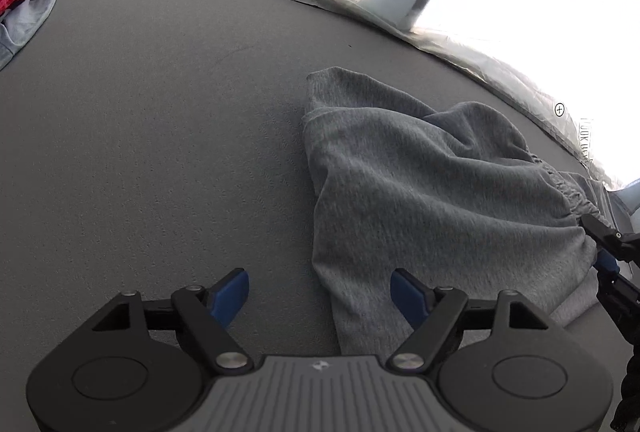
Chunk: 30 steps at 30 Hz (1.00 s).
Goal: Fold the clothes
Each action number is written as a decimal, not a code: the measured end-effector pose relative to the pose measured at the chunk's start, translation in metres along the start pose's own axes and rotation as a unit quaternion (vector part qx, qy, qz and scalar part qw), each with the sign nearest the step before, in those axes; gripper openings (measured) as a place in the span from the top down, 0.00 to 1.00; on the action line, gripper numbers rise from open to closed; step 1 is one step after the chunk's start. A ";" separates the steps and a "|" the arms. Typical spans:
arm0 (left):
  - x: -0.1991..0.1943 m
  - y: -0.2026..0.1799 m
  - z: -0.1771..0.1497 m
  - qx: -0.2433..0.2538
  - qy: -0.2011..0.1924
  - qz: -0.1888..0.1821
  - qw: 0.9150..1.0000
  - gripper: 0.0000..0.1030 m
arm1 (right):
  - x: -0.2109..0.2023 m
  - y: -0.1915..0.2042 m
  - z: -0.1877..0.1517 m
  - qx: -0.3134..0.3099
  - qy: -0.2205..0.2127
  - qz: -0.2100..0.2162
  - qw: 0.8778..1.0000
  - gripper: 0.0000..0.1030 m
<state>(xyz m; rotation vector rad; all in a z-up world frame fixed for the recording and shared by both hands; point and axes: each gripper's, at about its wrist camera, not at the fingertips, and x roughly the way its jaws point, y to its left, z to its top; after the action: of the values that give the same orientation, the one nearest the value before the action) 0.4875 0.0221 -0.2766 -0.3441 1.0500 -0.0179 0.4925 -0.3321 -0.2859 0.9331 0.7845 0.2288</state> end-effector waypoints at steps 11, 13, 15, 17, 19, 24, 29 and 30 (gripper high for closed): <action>0.013 -0.026 -0.013 0.059 0.016 0.033 0.998 0.23 | -0.022 -0.008 0.013 -0.032 -0.028 -0.001 0.999 0.84; 0.014 -0.030 -0.015 0.074 0.015 0.041 0.996 0.22 | -0.015 -0.014 0.014 -0.060 -0.005 -0.053 0.997 0.83; 0.017 -0.032 -0.013 0.079 0.023 0.048 0.995 0.21 | -0.008 -0.027 0.009 -0.069 0.020 -0.099 0.993 0.82; 0.019 -0.033 -0.008 0.078 0.037 0.053 0.995 0.21 | -0.011 -0.040 0.005 -0.038 0.018 -0.089 0.995 0.80; 0.020 -0.032 -0.002 0.071 0.048 0.051 0.995 0.21 | -0.014 -0.044 0.007 -0.015 0.016 -0.079 0.997 0.78; 0.025 -0.034 0.014 0.066 0.062 0.063 0.994 0.21 | -0.016 -0.036 0.017 -0.026 0.008 -0.082 0.996 0.72; 0.032 -0.039 0.032 0.079 0.059 0.078 0.992 0.21 | -0.013 -0.019 0.030 -0.084 -0.007 -0.108 0.991 0.61; 0.035 -0.039 0.035 0.080 0.061 0.080 0.992 0.21 | -0.011 -0.016 0.033 -0.098 -0.008 -0.112 0.989 0.60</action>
<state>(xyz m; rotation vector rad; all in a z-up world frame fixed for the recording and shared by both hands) 0.5411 -0.0117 -0.2792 -0.1133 1.1859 0.0206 0.5054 -0.3678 -0.2812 0.6553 0.8293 0.0985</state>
